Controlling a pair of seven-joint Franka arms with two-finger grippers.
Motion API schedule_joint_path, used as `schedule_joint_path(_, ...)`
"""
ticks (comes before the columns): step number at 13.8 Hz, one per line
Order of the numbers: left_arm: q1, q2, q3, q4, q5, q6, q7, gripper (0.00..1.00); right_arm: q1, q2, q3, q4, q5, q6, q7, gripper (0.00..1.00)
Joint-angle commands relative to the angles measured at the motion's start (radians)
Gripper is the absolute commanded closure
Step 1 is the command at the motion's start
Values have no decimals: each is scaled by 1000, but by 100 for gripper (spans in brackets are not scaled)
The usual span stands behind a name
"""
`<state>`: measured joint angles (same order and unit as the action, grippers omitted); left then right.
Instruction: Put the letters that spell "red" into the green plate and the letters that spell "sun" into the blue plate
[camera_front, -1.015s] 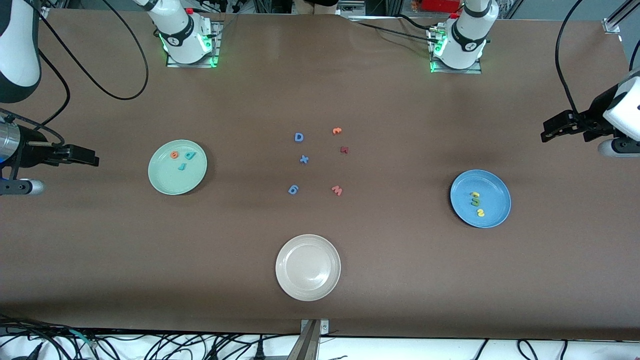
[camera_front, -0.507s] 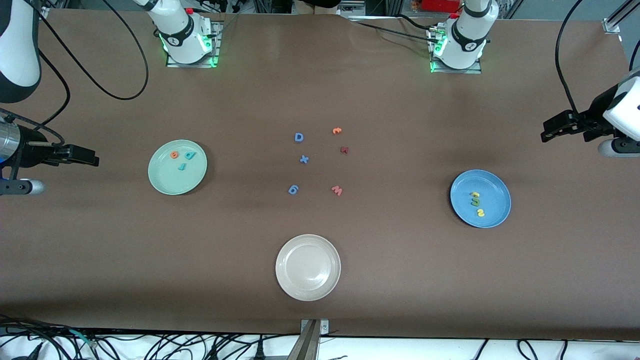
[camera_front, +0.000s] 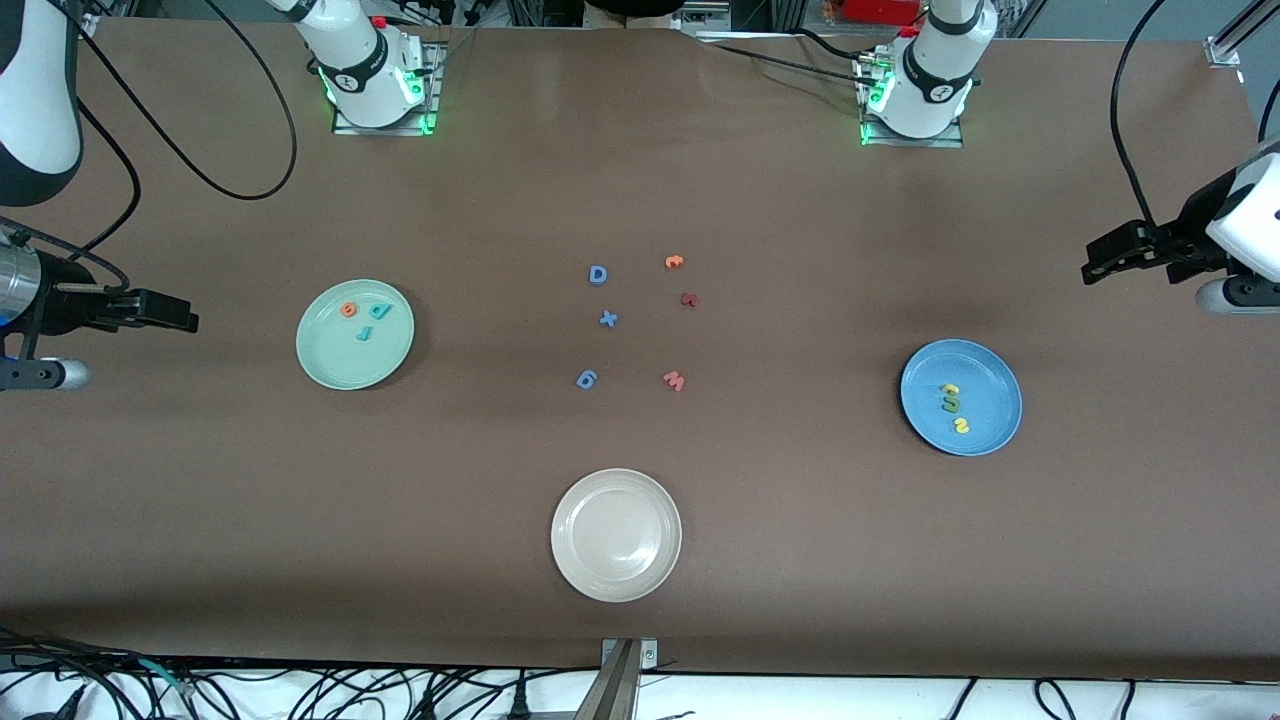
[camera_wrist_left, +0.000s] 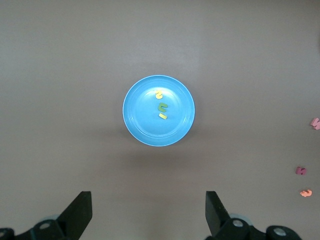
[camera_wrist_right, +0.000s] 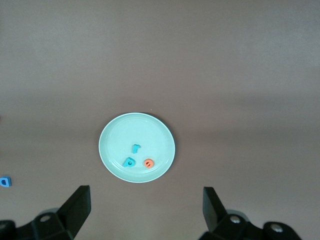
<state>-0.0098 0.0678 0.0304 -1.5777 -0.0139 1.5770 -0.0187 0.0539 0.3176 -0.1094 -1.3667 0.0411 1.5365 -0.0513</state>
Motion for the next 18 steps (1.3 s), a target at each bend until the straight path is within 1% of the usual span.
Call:
schedule_joint_path(1,4,-2,0,16,-23,-22,20,0,-11,-22,8,-29,-17,16,10,1)
schedule_joint_path(18,4,-2,0,16,-23,-22,20,0,-2,-23,10,-35,-30,17,31,1)
